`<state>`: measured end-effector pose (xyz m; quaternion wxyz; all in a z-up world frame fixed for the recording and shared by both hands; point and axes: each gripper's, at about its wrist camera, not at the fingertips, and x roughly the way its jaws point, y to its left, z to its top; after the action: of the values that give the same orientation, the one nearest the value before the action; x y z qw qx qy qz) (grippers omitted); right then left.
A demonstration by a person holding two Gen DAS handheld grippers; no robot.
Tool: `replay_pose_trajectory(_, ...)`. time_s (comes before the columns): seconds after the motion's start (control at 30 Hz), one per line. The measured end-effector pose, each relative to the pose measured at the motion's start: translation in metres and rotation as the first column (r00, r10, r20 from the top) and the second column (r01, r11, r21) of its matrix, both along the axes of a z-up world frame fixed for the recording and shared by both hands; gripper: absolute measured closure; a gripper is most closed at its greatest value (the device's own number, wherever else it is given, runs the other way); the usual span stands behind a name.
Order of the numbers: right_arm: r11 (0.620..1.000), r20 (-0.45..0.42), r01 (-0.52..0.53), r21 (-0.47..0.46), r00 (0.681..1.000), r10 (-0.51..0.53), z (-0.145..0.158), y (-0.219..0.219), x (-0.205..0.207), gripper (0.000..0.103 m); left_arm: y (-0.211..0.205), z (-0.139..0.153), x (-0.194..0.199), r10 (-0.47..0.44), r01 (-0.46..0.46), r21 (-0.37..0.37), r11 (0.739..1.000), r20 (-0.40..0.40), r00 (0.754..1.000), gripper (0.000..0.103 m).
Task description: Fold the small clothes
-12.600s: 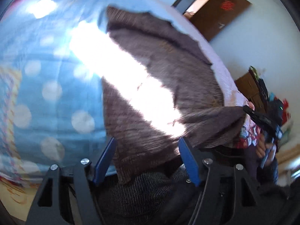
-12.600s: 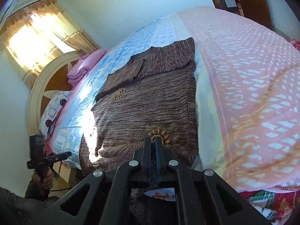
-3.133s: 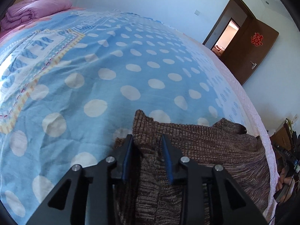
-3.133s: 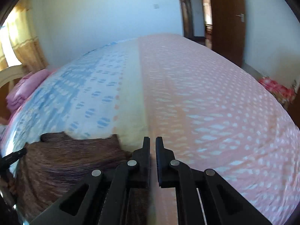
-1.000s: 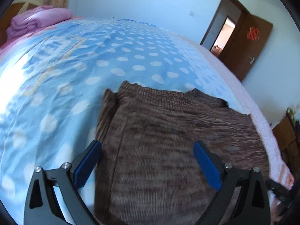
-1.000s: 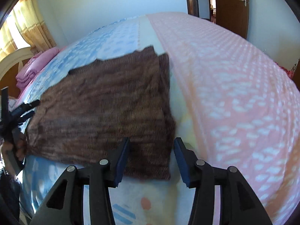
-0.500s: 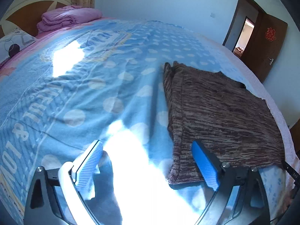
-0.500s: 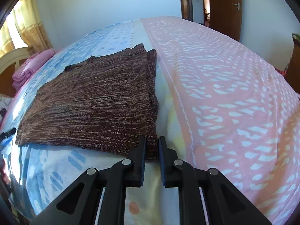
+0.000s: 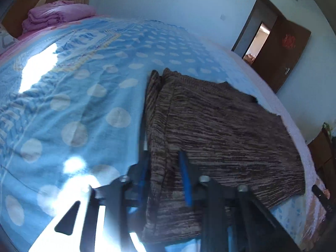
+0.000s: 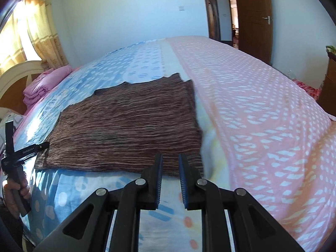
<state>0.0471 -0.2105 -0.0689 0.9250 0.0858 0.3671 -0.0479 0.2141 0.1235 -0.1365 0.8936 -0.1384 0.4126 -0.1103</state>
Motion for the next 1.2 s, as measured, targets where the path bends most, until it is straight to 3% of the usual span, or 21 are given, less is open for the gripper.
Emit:
replay_pose_trajectory(0.1,0.999,0.004,-0.044,0.012,0.999,0.044,0.000,0.014,0.009,0.087,0.003,0.014,-0.014,-0.017,0.018,-0.016,1.000,0.080,0.997,0.090)
replay_pose_trajectory(0.2,0.997,0.002,-0.072,0.028,0.997,0.072,-0.001,0.023,0.018,0.087,0.014,0.017,-0.023,-0.018,0.029,-0.091,0.995,0.113,0.993,0.090)
replay_pose_trajectory(0.27,0.995,-0.008,-0.098,0.031,0.995,0.098,-0.003,0.031,0.024,0.087,0.014,0.003,-0.017,-0.005,0.008,-0.060,0.998,0.046,0.999,0.088)
replay_pose_trajectory(0.3,0.993,-0.013,-0.112,0.030,0.994,0.112,-0.005,0.036,0.028,0.087,0.014,-0.007,-0.013,0.012,-0.012,-0.020,1.000,0.001,1.000,0.079)
replay_pose_trajectory(0.4,0.989,-0.028,-0.144,0.032,0.989,0.145,-0.005,0.047,0.039,0.087,0.028,-0.008,-0.014,0.052,-0.053,-0.103,0.993,-0.014,0.999,0.070)
replay_pose_trajectory(0.53,0.980,-0.019,-0.197,0.022,0.980,0.197,-0.002,0.066,0.054,0.087,0.042,-0.008,-0.023,0.081,-0.082,-0.127,0.988,-0.013,0.997,0.065)
replay_pose_trajectory(0.67,0.963,-0.042,-0.262,0.069,0.963,0.265,-0.017,0.092,0.068,0.087,0.033,-0.006,-0.029,0.061,-0.061,-0.065,0.996,0.012,0.998,0.055)
replay_pose_trajectory(0.77,0.936,-0.112,-0.334,0.106,0.932,0.345,-0.042,0.114,0.073,0.087,0.026,-0.004,-0.029,0.034,-0.033,-0.043,0.999,0.018,0.999,0.039)
replay_pose_trajectory(0.87,0.933,-0.116,-0.360,0.005,0.926,0.358,-0.041,0.128,0.059,0.086,0.025,0.002,-0.035,0.030,-0.030,-0.030,0.999,0.009,1.000,0.030)
replay_pose_trajectory(0.93,0.933,-0.133,-0.360,0.014,0.924,0.358,-0.035,0.125,0.053,0.086,0.023,0.006,-0.043,0.023,-0.023,-0.034,0.999,0.017,1.000,0.024)
replay_pose_trajectory(1.03,0.947,-0.062,-0.315,0.054,0.946,0.318,-0.018,0.109,0.035,0.086,0.019,0.011,-0.056,0.017,-0.017,-0.022,1.000,0.025,1.000,0.019)
replay_pose_trajectory(1.2,0.960,0.015,-0.275,0.045,0.961,0.275,0.000,0.098,0.009,0.086,0.018,0.000,-0.056,0.017,-0.020,-0.097,0.995,-0.029,0.999,0.013)
